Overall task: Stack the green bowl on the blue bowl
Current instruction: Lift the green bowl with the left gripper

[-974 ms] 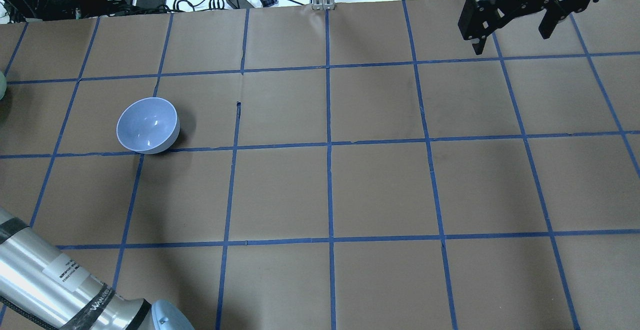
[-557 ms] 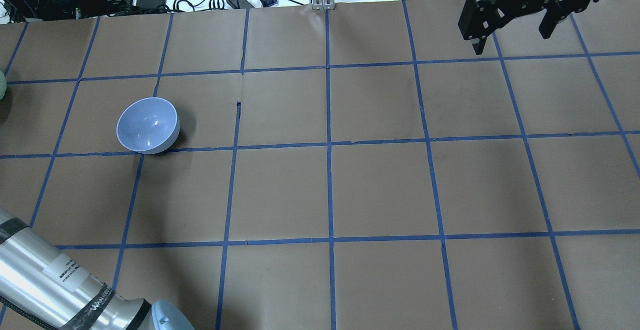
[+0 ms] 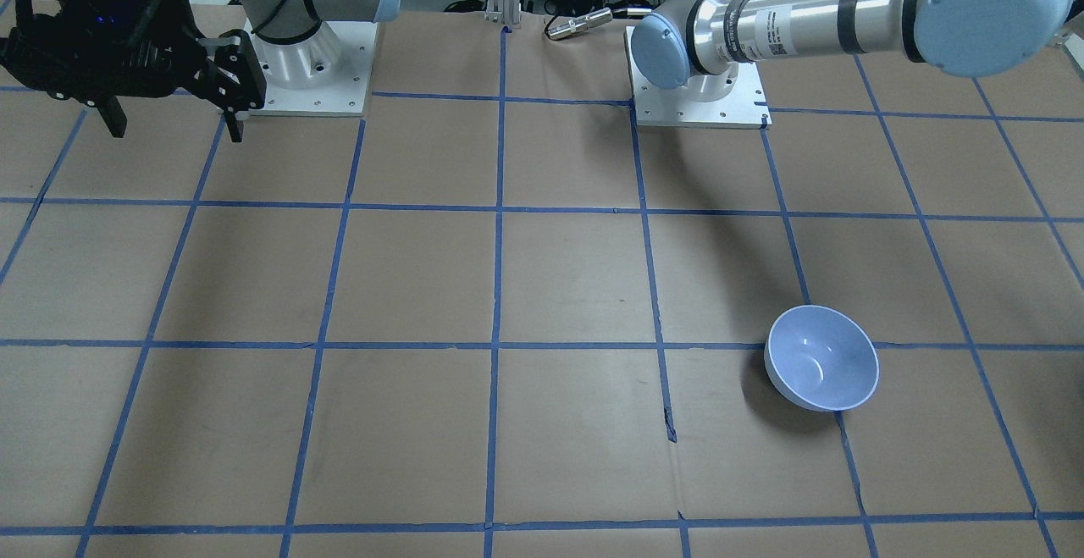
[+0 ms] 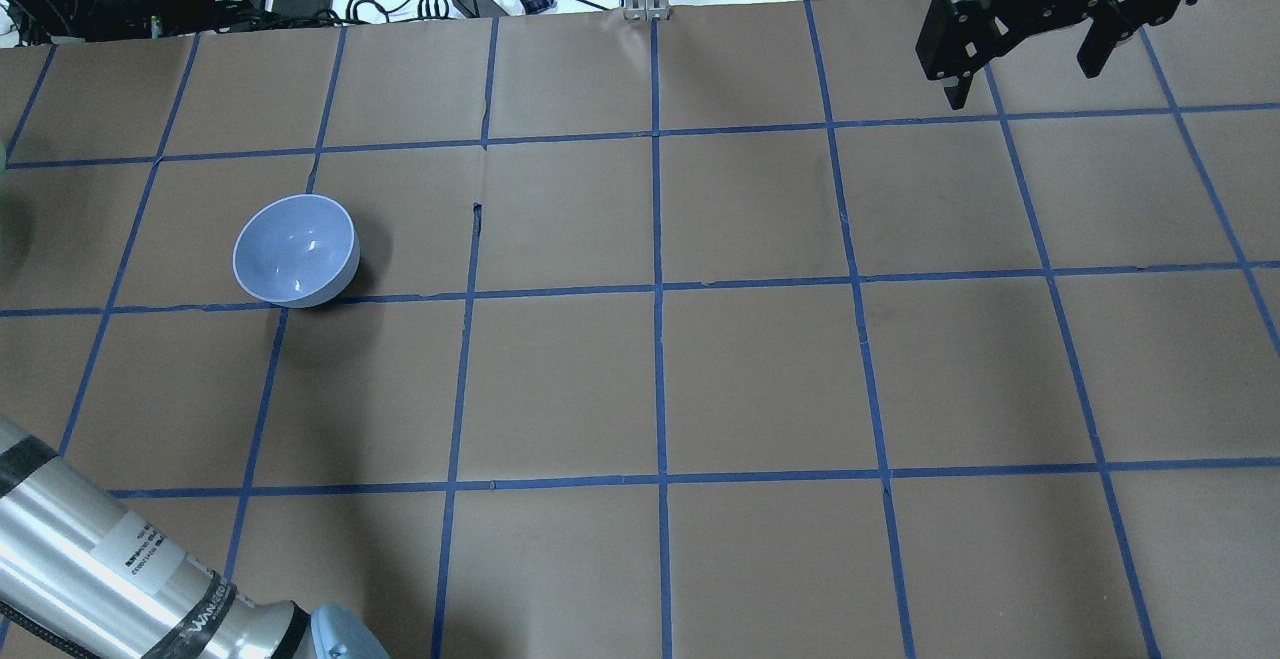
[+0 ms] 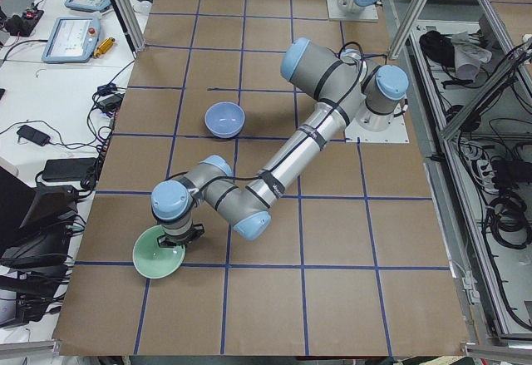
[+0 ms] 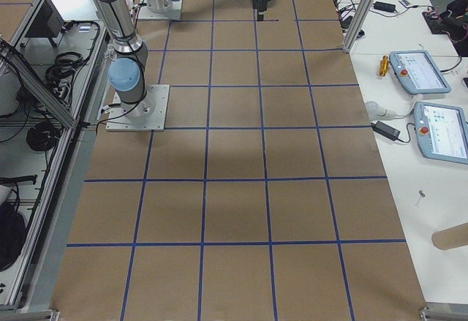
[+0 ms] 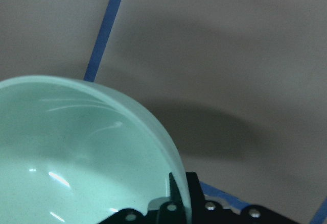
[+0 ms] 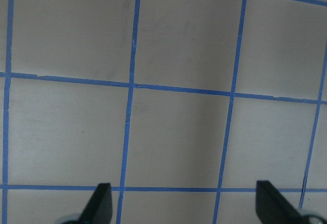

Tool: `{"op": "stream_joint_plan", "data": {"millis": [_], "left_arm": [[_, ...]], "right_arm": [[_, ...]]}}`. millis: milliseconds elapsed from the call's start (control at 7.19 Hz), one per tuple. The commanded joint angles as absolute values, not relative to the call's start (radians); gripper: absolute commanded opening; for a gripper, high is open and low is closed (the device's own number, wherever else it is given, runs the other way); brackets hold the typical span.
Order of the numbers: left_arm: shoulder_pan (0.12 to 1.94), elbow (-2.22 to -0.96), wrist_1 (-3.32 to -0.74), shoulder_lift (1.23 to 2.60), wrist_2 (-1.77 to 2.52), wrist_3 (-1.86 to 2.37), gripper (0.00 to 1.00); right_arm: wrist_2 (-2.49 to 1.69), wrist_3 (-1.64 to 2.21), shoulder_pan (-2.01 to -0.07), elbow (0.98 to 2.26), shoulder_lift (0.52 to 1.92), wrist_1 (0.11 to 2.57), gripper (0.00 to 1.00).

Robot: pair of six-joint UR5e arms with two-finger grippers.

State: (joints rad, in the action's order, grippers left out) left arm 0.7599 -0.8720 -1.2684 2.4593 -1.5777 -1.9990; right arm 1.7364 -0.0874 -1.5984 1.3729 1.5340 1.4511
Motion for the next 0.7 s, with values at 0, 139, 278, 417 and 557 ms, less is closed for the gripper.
{"op": "stream_joint_plan", "data": {"millis": [0, 139, 278, 417, 557], "left_arm": [[0.820, -0.946, -1.318, 2.326, -1.601, -1.929, 0.00], [0.850, -0.981, -1.336, 2.272, -1.601, -1.896, 0.00], [0.891, -1.017, -1.354, 2.220, -1.603, -1.828, 0.00], [0.920, -1.060, -1.382, 2.174, -1.611, -1.765, 0.00], [0.934, -1.101, -1.425, 2.113, -1.623, -1.678, 0.00]], "right_arm": [[1.736, -0.087, -1.598, 1.373, 1.534, 1.451, 1.00], [1.736, -0.087, -1.598, 1.373, 1.534, 1.451, 1.00], [1.736, -0.087, -1.598, 1.373, 1.534, 1.451, 1.00], [1.736, -0.087, -1.598, 1.373, 1.534, 1.451, 1.00], [1.736, -0.087, -1.598, 1.373, 1.534, 1.451, 1.00]]}}
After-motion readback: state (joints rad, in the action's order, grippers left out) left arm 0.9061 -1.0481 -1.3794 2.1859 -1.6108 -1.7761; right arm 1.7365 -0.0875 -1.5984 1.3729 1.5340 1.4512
